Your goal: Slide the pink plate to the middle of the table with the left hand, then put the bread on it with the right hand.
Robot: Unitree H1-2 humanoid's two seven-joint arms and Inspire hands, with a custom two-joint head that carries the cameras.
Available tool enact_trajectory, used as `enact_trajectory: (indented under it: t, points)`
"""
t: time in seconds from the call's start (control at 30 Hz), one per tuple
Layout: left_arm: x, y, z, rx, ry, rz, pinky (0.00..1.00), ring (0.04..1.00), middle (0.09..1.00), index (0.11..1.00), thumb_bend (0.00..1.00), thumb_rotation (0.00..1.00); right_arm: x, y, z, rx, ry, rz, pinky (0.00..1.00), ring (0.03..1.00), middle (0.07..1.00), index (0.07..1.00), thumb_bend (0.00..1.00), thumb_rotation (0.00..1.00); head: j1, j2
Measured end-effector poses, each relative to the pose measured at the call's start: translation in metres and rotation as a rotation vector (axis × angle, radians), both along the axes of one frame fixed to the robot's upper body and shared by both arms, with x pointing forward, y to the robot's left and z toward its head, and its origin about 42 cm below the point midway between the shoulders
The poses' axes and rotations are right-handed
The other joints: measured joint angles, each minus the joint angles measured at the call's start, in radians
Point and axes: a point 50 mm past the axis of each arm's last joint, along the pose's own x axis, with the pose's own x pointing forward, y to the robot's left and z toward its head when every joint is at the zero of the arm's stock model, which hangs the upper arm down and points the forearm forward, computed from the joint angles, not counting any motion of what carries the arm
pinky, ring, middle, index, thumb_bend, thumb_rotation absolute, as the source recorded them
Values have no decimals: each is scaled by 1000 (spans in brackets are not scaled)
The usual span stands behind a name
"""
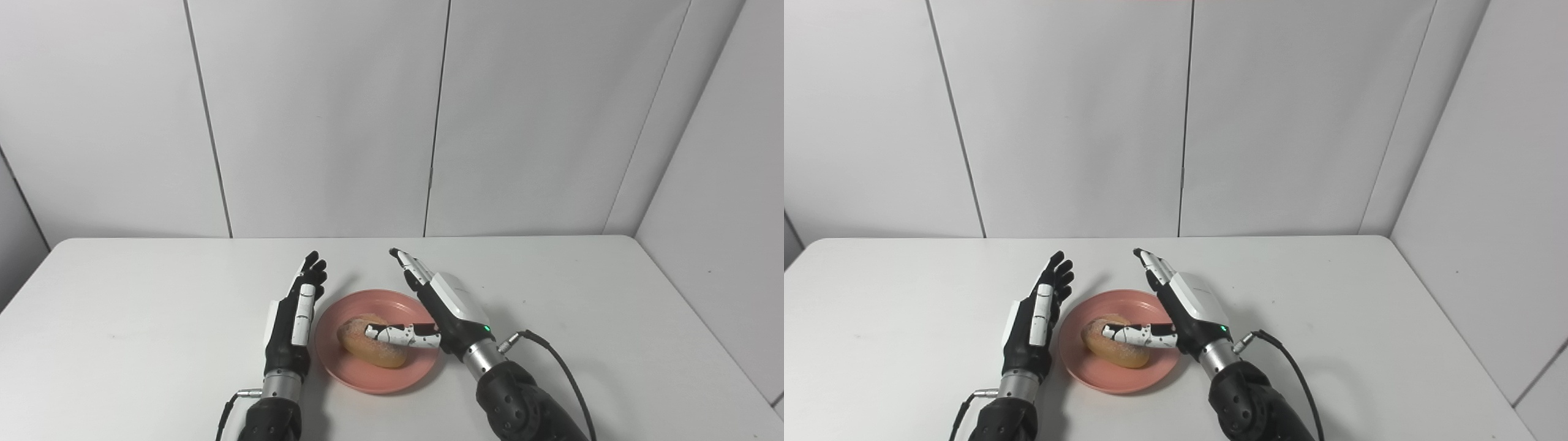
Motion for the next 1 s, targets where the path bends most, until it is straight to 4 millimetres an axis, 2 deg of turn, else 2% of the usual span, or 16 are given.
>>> enact_trajectory:
  t: [0.13,0.2,0.3,0.43,0.57,0.8,1.0]
  points:
    - [1,3,1,41,-8,-15,947,946,949,939,734,1000,-11,-11,-3,127,4,-45,935,1000,1000,1000,642,914,5,5]
    - [0,7,1,57,1,-28,987,979,973,962,753,1000,-12,-16,-3,175,5,-66,984,1000,1000,1000,608,958,8,8]
    - [-5,17,1,64,21,-39,997,989,981,971,749,1000,-15,-24,-4,253,2,-85,999,1000,1000,1000,567,987,6,15]
    - [-13,33,2,78,28,-35,1000,999,994,992,755,1000,-23,-28,-11,317,25,-102,1000,1000,1000,1000,555,984,6,20]
    - [-20,42,2,56,23,-35,1000,1000,1000,1000,745,1000,-33,-24,-24,343,63,-108,1000,1000,1000,1000,552,998,9,28]
    - [-27,45,3,10,12,-60,1000,1000,1000,1000,777,1000,-30,-29,-34,370,106,-128,1000,1000,1000,1000,579,1000,3,32]
    - [-27,47,3,5,13,-58,1000,1000,1000,1000,795,1000,-30,-22,-35,462,123,-123,1000,1000,1000,1000,594,1000,3,34]
